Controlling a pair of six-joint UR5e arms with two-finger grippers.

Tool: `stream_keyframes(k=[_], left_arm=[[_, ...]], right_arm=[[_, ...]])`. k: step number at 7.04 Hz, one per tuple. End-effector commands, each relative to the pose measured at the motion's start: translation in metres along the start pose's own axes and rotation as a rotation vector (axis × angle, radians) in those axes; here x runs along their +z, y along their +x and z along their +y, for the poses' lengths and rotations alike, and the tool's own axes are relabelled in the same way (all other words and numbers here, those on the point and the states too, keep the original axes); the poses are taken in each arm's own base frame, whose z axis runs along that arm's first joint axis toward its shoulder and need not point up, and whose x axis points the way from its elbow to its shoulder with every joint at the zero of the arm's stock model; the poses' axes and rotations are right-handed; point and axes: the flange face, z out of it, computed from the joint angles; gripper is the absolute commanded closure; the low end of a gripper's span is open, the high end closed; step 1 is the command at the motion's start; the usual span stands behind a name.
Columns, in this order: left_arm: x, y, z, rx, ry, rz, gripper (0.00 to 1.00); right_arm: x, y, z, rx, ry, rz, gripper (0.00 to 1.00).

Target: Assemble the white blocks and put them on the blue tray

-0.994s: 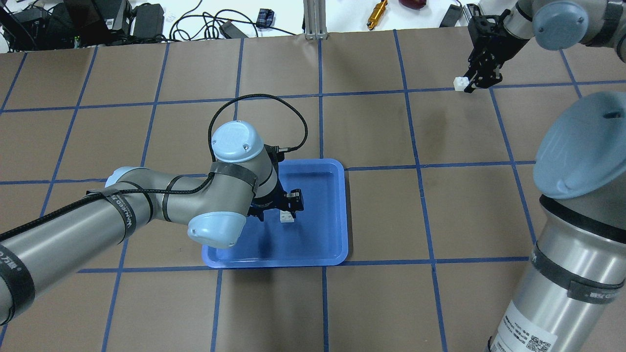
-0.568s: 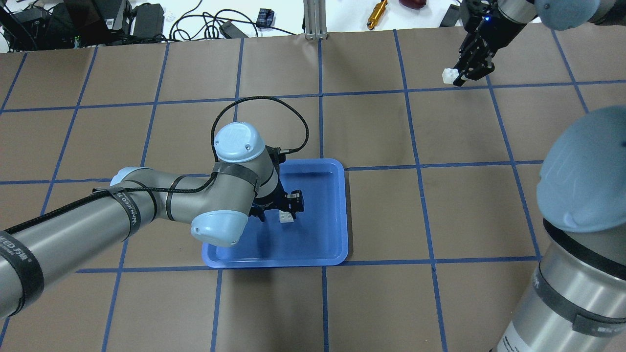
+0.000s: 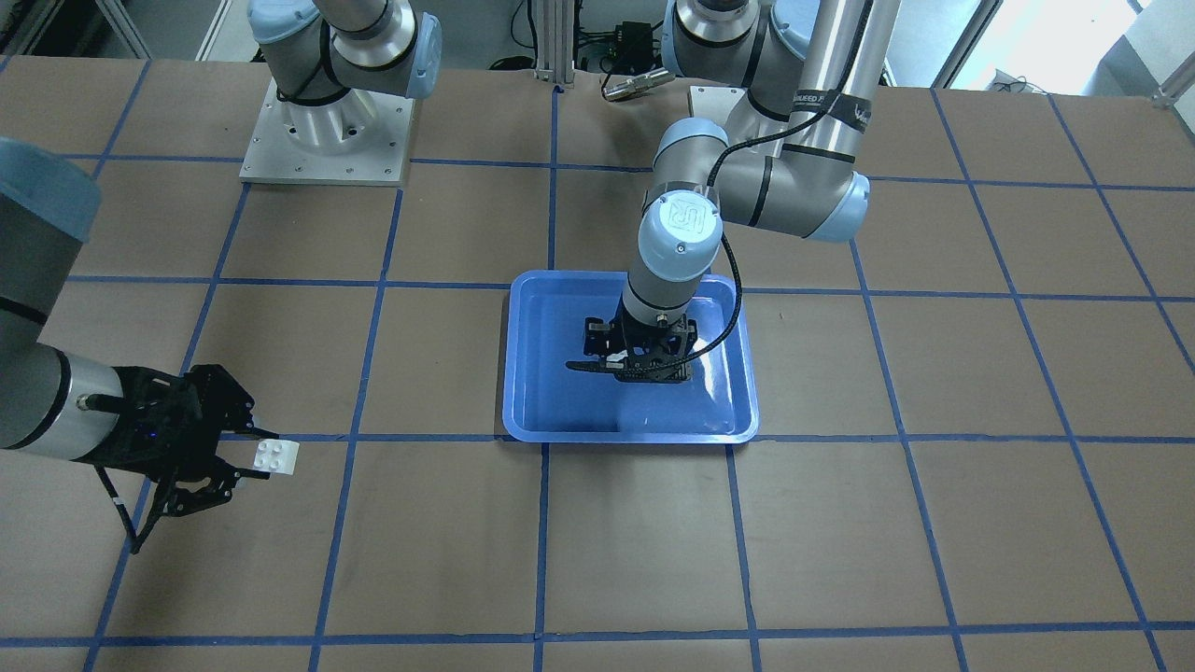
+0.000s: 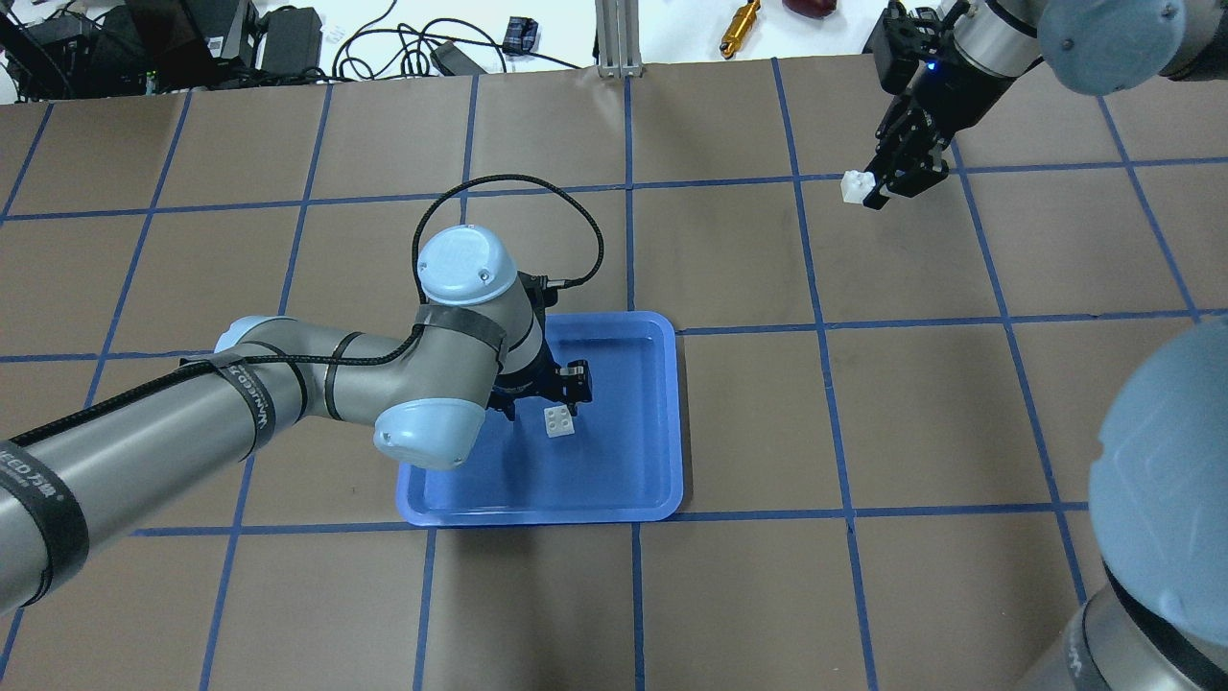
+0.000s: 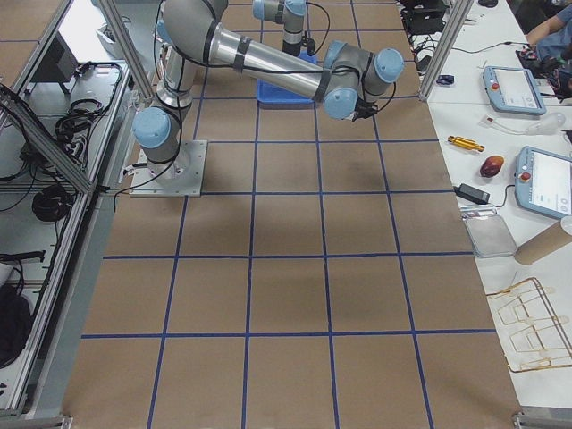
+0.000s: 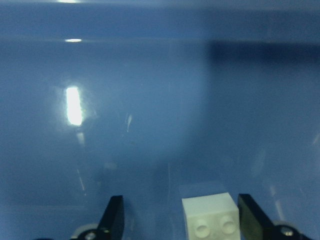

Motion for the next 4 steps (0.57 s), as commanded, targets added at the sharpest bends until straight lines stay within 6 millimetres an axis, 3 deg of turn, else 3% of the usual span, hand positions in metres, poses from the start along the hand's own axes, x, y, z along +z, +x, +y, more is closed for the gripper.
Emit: stream_keyframes(k=[1, 2, 4], left_arm=[[-0.011, -0.004, -0.002, -0.011, 0.008, 0.014, 0.16], [-0.012, -0.021, -0.008, -0.05, -0.013, 0.016, 0.16], [-0.018, -0.033, -0.009, -0.096, -0.066, 0.093, 0.16]], right_arm=[[0.008, -0.057, -0.028, 0.009, -0.007, -0.011, 1.0], [0.022, -0.074, -0.033, 0.014, -0.012, 0.011, 1.0], [0.057, -0.114, -0.044, 0.052, -0.016, 0.052, 1.0]])
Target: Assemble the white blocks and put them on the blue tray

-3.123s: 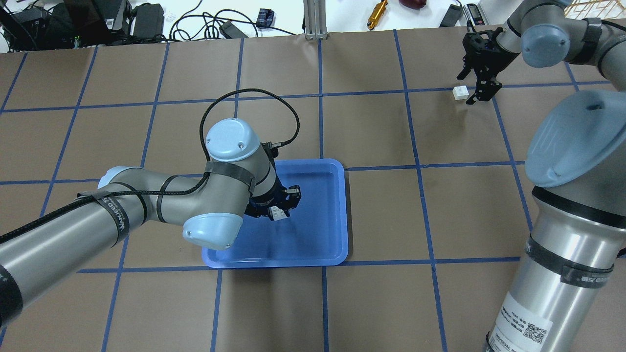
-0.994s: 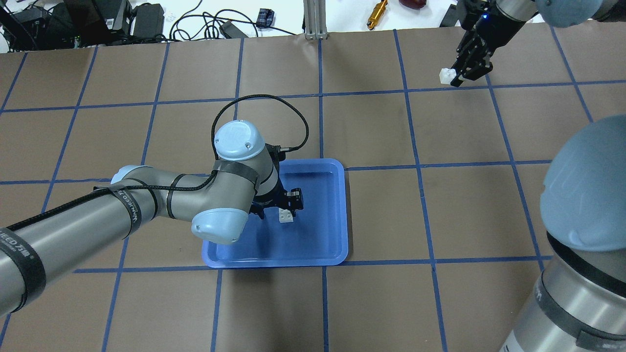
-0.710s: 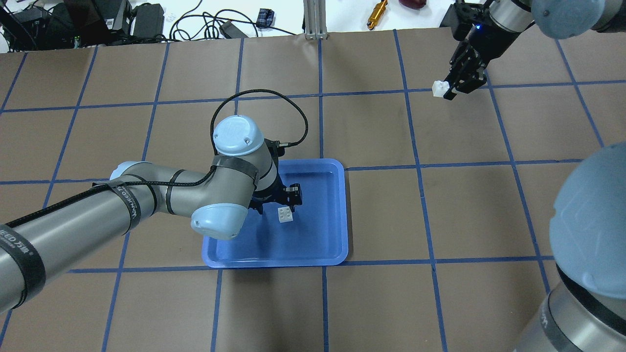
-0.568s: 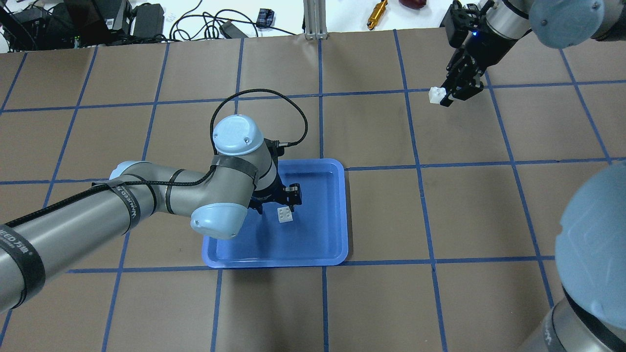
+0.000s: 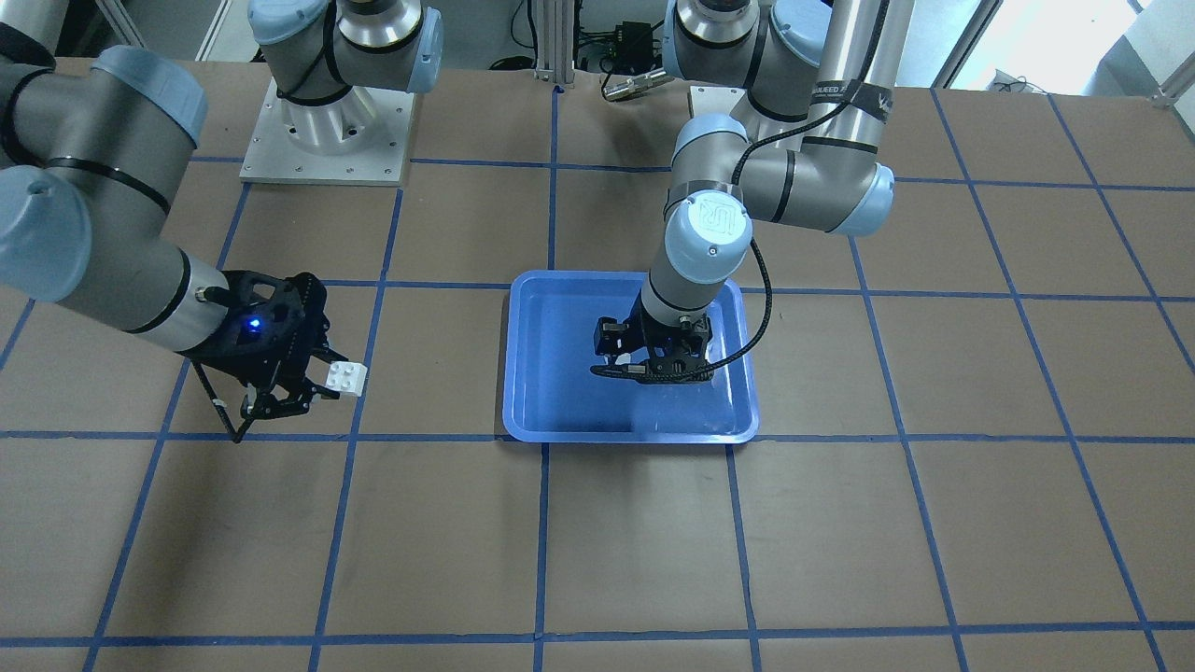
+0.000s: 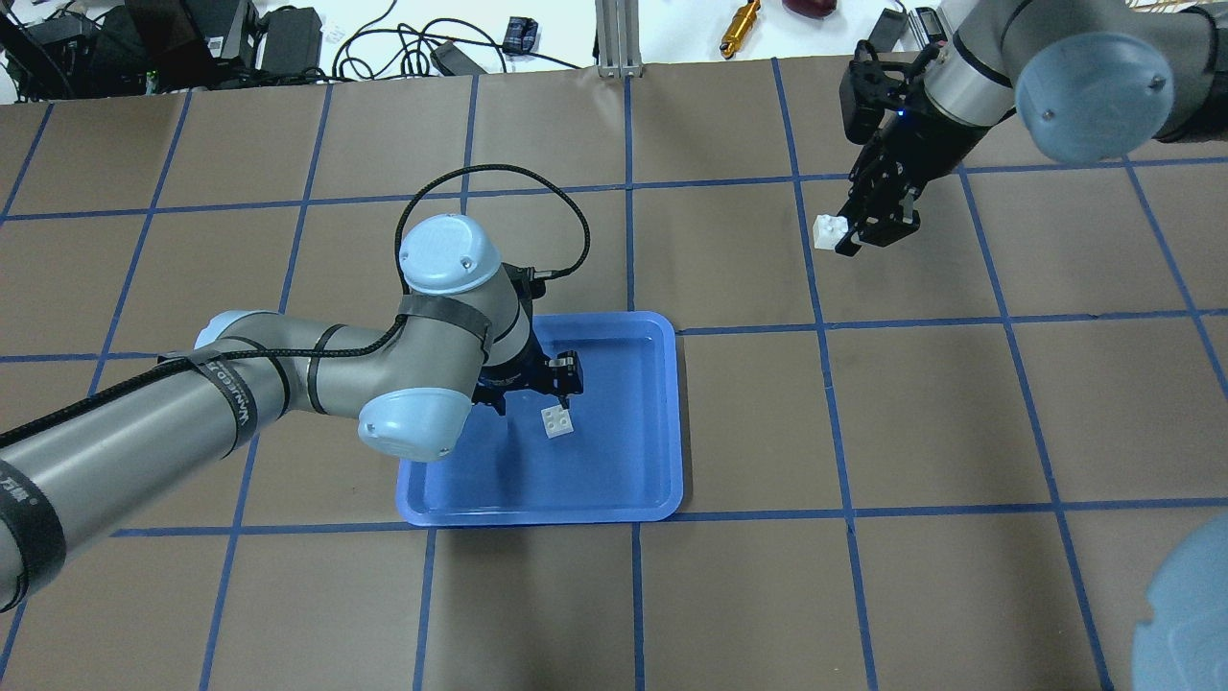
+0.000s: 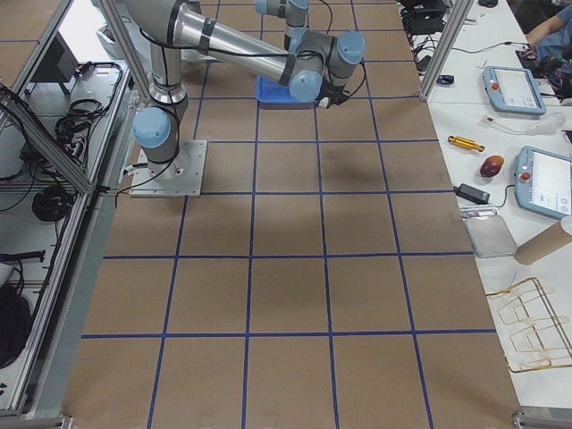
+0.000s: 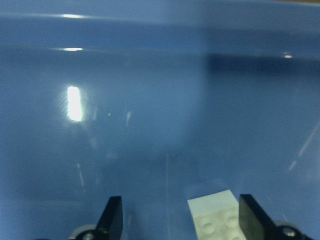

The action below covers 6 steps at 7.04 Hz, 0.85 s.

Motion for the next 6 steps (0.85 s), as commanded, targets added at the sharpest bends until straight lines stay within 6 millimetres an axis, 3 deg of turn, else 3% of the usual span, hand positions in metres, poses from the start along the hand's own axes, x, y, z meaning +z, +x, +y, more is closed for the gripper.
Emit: stream_keyframes(k=[1, 4, 5, 6], left_arm=[[-0.006, -0.023, -0.006, -0.064, -0.041, 0.056, 0.16], [-0.008, -0.048, -0.012, -0.136, -0.078, 0.117, 0.2], [-0.001, -0.06, -0.007, -0.151, -0.098, 0.126, 0.3], [-0.002, -0.061, -0.005, -0.144, -0.096, 0.129, 0.49]], right_arm=[[0.033, -0.039, -0.028, 0.001, -0.004, 0.068, 1.0], [0.074, -0.068, -0.086, -0.061, 0.001, 0.118, 1.0], [0.088, -0.075, -0.094, -0.093, 0.008, 0.142, 1.0], [0.099, -0.085, -0.099, -0.121, 0.014, 0.163, 1.0]])
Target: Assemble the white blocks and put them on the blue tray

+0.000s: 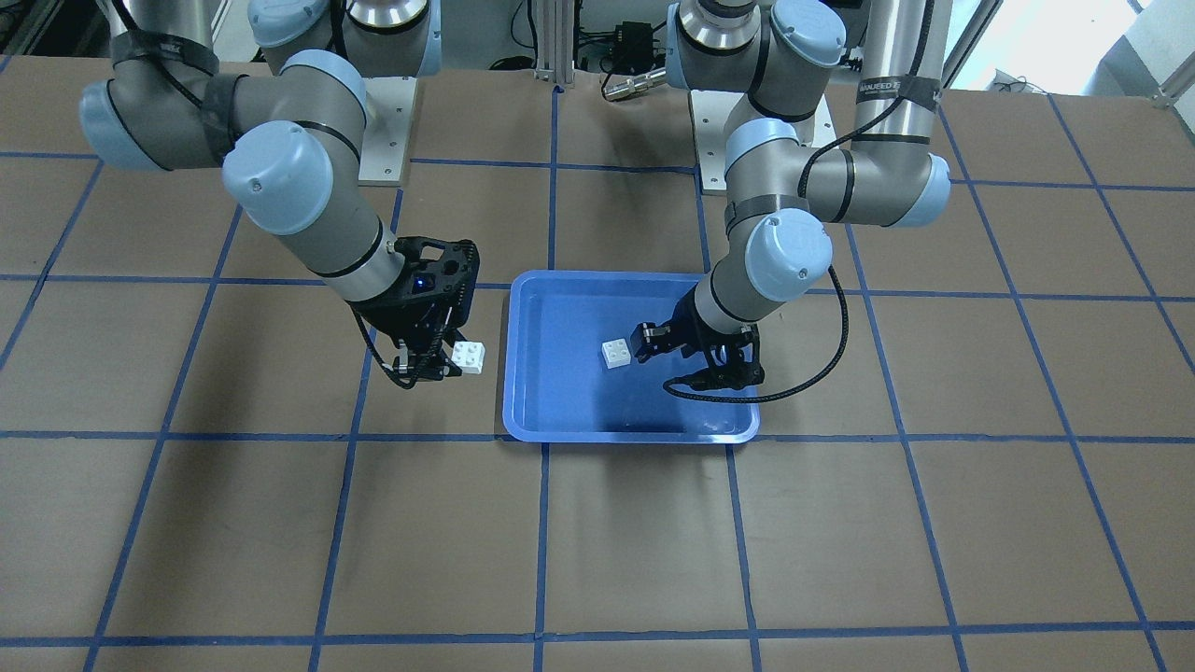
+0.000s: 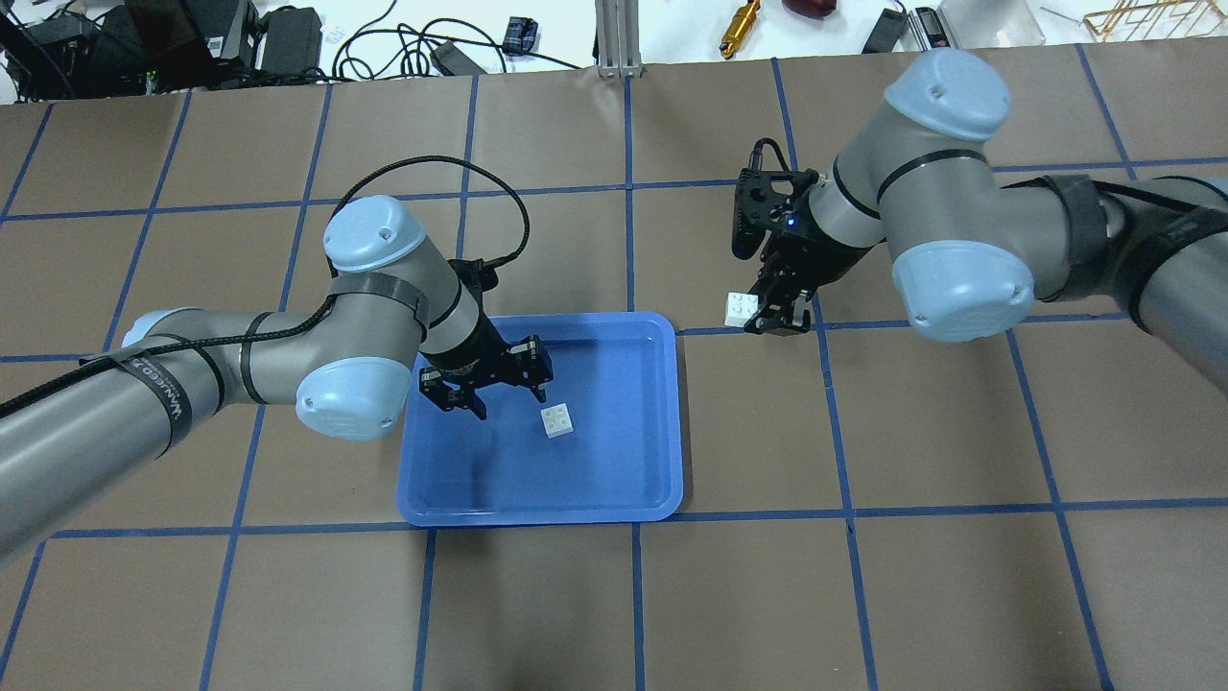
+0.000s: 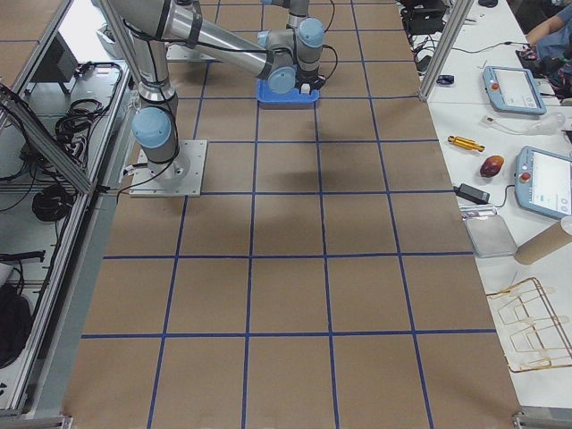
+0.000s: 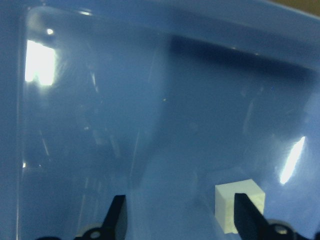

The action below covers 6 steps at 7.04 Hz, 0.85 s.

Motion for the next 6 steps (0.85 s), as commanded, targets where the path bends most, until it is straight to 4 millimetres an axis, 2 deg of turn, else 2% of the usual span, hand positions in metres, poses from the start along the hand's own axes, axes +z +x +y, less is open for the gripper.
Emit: stream_keyframes(k=[1, 3, 4, 6], left_arm=[[0.001, -0.007, 0.001, -0.006, -0.008, 0.013, 0.71], [0.005, -0.007, 0.002, -0.012, -0.018, 0.021, 0.9], [0.008, -0.002, 0.002, -0.018, -0.033, 0.069, 0.96], [0.011, 0.004, 0.004, -0.045, -0.048, 0.102, 1.0]], right_arm=[[0.025, -0.024, -0.016, -0.064, 0.015, 0.041, 1.0], [0.041, -0.033, -0.018, -0.065, 0.056, 0.007, 1.0], [0.058, -0.034, -0.023, -0.08, 0.057, -0.012, 1.0], [0.082, -0.042, -0.048, -0.066, 0.071, 0.015, 1.0]])
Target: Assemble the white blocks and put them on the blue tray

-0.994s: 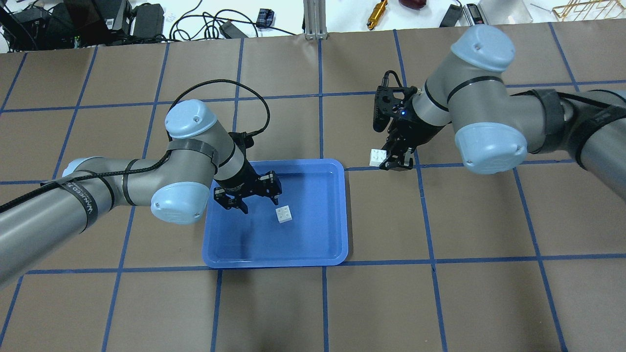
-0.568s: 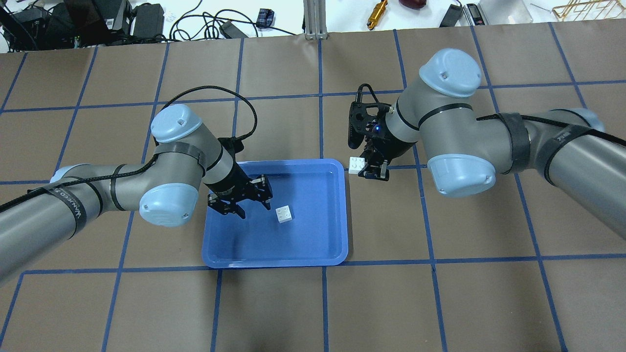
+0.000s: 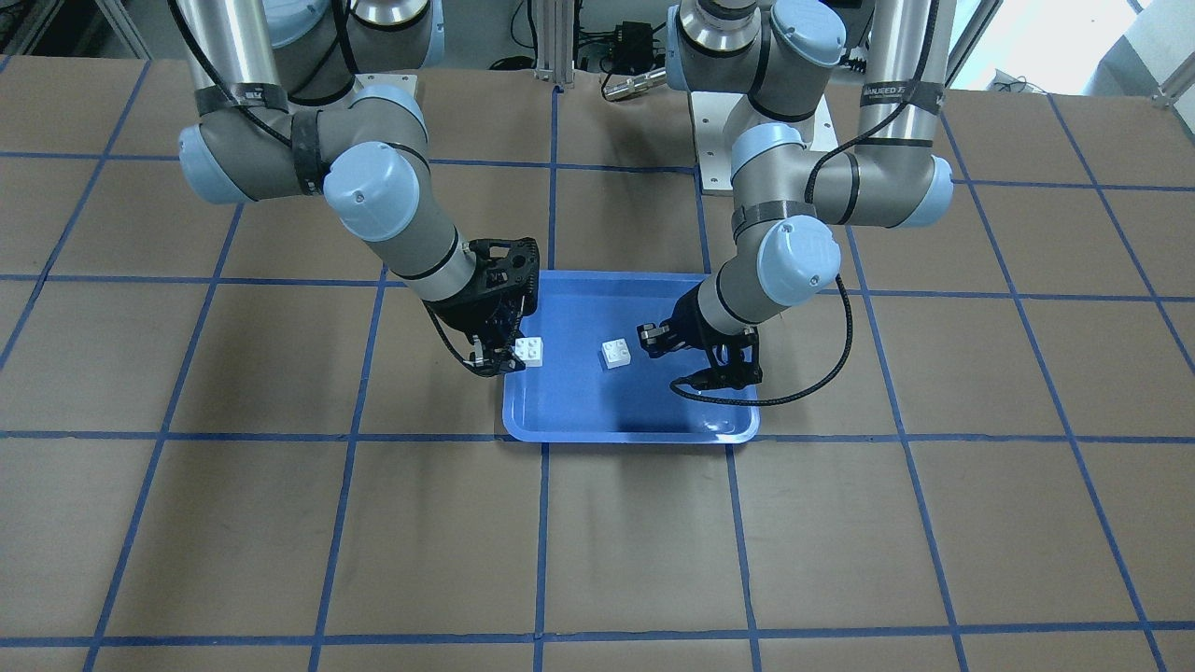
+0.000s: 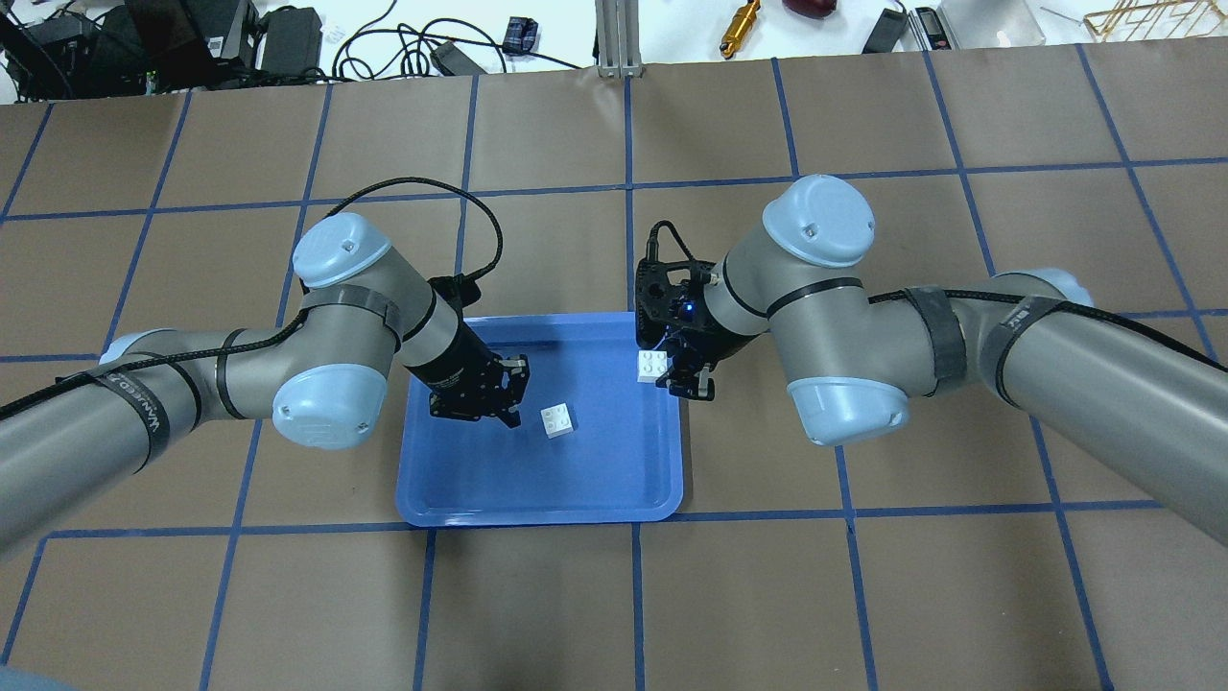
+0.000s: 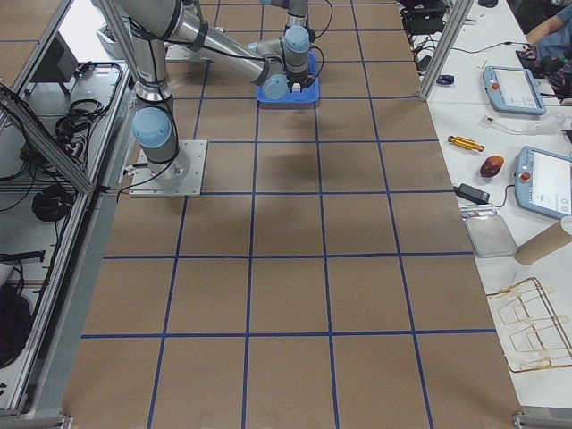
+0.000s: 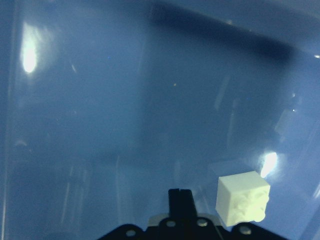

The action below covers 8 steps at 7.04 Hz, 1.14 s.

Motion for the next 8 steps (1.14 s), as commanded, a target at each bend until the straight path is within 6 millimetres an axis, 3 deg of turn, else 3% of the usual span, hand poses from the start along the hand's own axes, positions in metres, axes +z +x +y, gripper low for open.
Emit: stream_keyframes(k=[1, 8], left_arm=[[0.005, 0.006, 0.002, -0.044, -0.021, 0.047, 1.0], [0.012, 0.007, 0.002, -0.057, -0.036, 0.052, 1.0]], right_arm=[[0.021, -0.007, -0.018, 0.011, 0.009, 0.015, 1.0], [0.062, -0.022, -0.036, 0.058, -0.007, -0.026, 1.0]])
